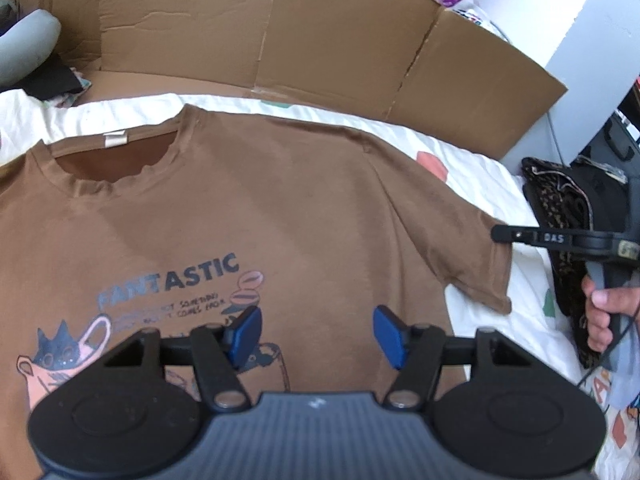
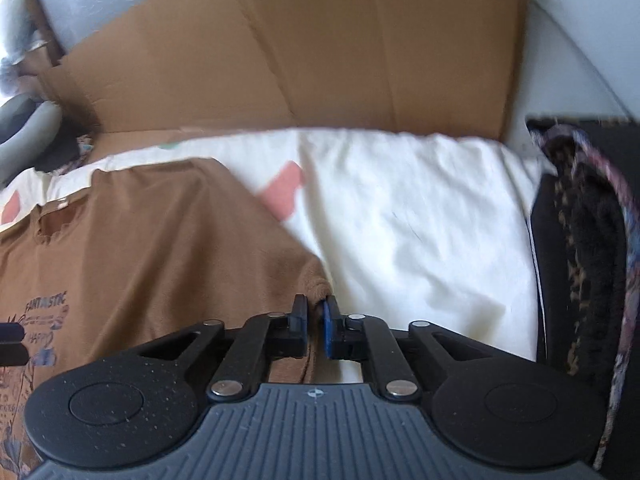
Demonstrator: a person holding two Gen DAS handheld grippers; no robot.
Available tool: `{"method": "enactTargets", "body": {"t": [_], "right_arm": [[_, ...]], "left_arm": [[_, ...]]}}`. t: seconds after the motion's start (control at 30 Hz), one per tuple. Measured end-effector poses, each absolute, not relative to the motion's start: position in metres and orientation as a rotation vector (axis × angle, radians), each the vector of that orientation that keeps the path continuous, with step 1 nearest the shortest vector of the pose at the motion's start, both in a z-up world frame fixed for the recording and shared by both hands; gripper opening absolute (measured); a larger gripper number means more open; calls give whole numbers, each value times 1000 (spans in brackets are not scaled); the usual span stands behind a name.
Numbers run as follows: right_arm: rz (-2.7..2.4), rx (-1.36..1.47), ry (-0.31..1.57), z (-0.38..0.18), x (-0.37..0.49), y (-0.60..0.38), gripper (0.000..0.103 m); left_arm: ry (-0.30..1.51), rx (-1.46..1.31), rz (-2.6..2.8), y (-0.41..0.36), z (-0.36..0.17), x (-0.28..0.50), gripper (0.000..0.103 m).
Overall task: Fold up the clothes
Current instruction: 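Grasp the T-shirt side edge with the right tool and fold it inward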
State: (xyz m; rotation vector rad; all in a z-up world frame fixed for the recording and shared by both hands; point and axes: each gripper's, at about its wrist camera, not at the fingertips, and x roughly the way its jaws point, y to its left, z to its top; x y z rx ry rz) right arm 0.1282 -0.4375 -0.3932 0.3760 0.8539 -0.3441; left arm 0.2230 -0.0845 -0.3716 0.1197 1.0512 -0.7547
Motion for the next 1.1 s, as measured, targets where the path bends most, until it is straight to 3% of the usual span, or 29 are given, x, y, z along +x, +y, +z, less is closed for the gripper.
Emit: {"method": "enactTargets", "body": {"t": [0.27,0.7,0.8,0.9,1.1], "right_arm": [[-238,318,806,-370,136,-400,5],[-98,258,867,-382,156,-345,6],[-79,255,896,-388,158,-340,8],[-73,256,913,-389,156,-339,20],[-65,280,885,-377,146,-347,22]], "left_arm": [[1058,118,-753,-82,-372,223,64],[1078,117,-741,-80,-376,223,64],[1081,118,-739,-79,-377,224,64],[1084,119,-735,-79,-378,223,64],[1092,119,-734,-79,-380,222,64]]}}
